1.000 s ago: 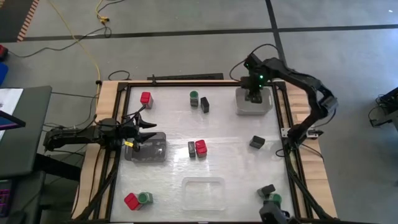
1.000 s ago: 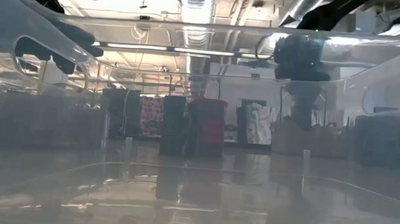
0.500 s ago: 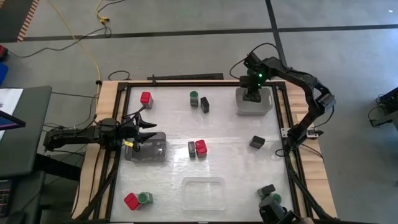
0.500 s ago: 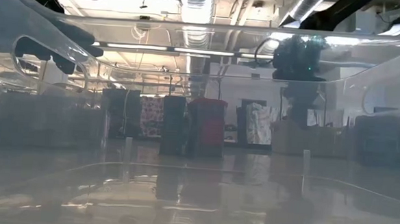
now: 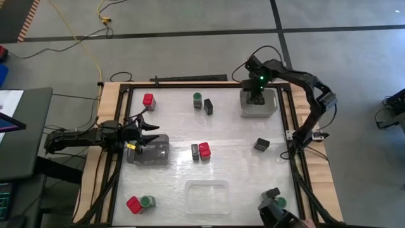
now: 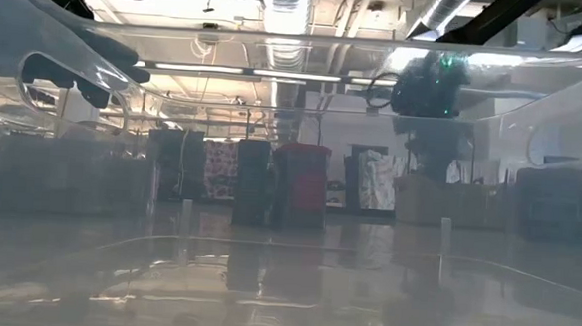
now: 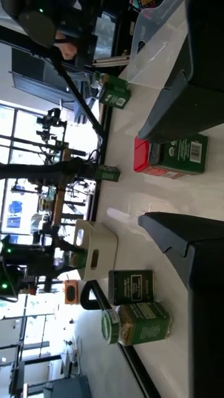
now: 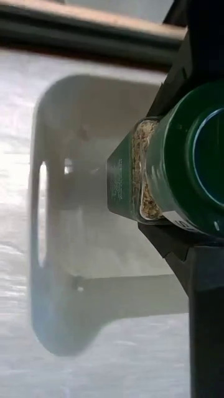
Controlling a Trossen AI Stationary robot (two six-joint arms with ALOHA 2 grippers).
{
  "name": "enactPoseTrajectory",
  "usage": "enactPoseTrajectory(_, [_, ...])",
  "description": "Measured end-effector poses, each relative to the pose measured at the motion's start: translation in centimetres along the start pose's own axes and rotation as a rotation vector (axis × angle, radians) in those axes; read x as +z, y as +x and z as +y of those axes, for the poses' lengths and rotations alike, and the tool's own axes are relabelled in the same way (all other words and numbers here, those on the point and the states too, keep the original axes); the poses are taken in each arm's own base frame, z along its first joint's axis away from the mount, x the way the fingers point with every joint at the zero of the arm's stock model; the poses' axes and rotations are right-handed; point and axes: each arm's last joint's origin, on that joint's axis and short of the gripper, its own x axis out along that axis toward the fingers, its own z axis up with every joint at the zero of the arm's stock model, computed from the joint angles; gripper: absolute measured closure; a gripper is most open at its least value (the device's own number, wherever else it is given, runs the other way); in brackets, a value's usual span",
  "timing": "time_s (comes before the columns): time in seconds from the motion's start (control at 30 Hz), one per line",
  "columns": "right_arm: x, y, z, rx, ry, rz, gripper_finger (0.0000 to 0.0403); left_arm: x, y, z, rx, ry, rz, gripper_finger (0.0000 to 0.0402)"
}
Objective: Sort spices by type
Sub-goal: Put the middle right Green seasoning into the grey bin
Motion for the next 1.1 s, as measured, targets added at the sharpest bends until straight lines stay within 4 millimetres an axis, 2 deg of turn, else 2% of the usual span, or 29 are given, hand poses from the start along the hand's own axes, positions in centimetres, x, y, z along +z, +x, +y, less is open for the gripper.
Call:
enactPoseTrajectory(0.17, [0.01, 0.59, -0.18, 0.013, 0.038, 0.010, 0.0185, 0.01, 0.00, 0.00, 0.000, 0.000, 0.000, 0.0219])
enactPoseTrajectory(0.9, [0.15, 0.44, -0.35, -0.012, 0.028, -0.007, 0.0165, 0.01, 0.00, 0.00, 0.000, 0.000, 0.000, 0.0219])
enactPoseTrajectory(1.1, [0.17, 0.43, -0.47, -0.021, 0.084, -0.014, 0.0164, 0.01, 0.00, 0.00, 0.000, 0.000, 0.000, 0.0219])
